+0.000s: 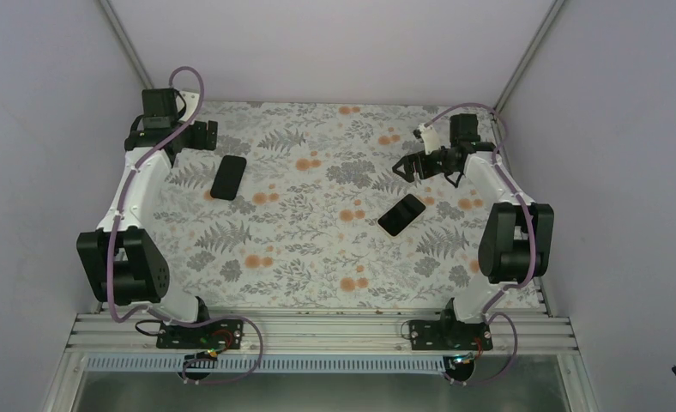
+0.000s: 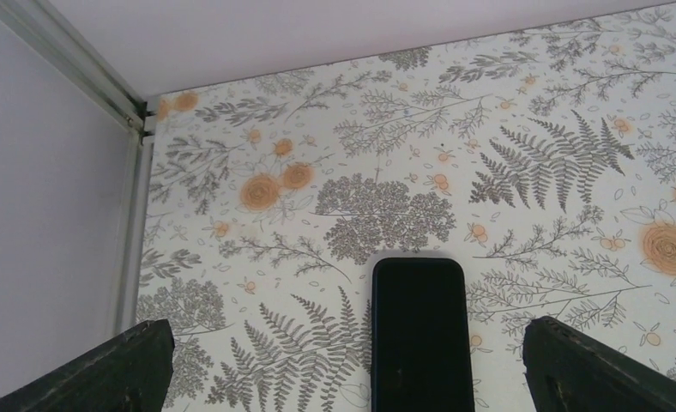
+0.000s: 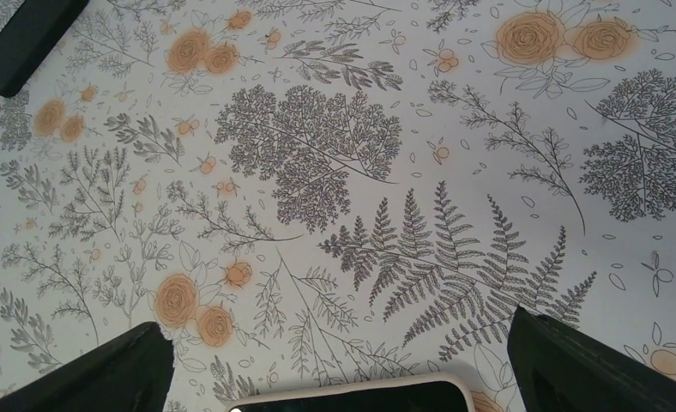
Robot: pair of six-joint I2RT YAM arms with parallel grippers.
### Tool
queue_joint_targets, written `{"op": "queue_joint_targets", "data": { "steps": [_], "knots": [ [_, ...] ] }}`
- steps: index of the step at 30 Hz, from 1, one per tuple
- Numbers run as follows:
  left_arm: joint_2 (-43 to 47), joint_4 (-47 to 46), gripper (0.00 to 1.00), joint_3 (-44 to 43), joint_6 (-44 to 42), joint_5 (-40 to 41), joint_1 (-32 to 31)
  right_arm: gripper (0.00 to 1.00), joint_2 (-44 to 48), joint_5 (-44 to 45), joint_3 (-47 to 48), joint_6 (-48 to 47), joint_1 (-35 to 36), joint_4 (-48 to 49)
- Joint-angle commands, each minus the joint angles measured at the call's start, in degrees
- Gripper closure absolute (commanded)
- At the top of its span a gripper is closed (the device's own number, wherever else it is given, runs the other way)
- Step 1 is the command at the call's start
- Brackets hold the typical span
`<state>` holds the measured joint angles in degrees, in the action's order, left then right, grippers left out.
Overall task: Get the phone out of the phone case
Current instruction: Adjust the phone at the center of the board.
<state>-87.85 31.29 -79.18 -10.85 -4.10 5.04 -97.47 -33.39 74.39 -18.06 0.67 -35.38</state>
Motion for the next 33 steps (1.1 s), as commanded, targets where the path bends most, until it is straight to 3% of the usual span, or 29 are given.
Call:
{"op": "queue_joint_targets", "data": {
  "steps": [1, 15, 18, 21, 24, 25, 27, 33],
  "knots": [
    [0.18, 0.01, 0.00, -1.98, 1.59, 2.43, 0.31, 0.00, 1.76, -1.69, -0.49, -1.23, -0.28, 0.49],
    [-1.44, -0.32, 0.00, -1.44, 1.13, 2.70, 0.32, 0.00, 1.40, -1.23, -0.17, -2.15, -0.44, -0.32],
    [-1.25, -0.26, 0.00, -1.41, -0.12, 3.07, 0.32, 0.00, 0.05, -2.50, 4.02, -11.35, -0.43, -11.71],
    [-0.89, -0.97, 0.00, -0.41, -0.84, 4.07, 0.32, 0.00, 2.57, 1.16, 2.08, -22.27, 0.33, -18.89],
    [-0.80, -1.70, 0.00, 0.83, -0.72, 3.93, 0.28, 0.19, 7.11, 6.72, -2.48, -30.37, 1.06, -23.50],
    [-0.88, -1.89, 0.00, 1.10, -0.68, 3.85, 0.32, 0.38, 7.99, 8.39, -3.45, -31.91, 1.15, -25.03],
    [-1.09, -1.89, 0.00, 1.21, -0.50, 3.85, 0.30, 0.93, 8.45, 11.70, -4.92, -33.41, 1.31, -28.66],
    [-0.69, -2.65, 0.00, 1.46, -0.58, 3.78, 0.32, 0.97, 12.99, 16.47, -17.00, -33.63, 4.97, -28.75]
  ]
}}
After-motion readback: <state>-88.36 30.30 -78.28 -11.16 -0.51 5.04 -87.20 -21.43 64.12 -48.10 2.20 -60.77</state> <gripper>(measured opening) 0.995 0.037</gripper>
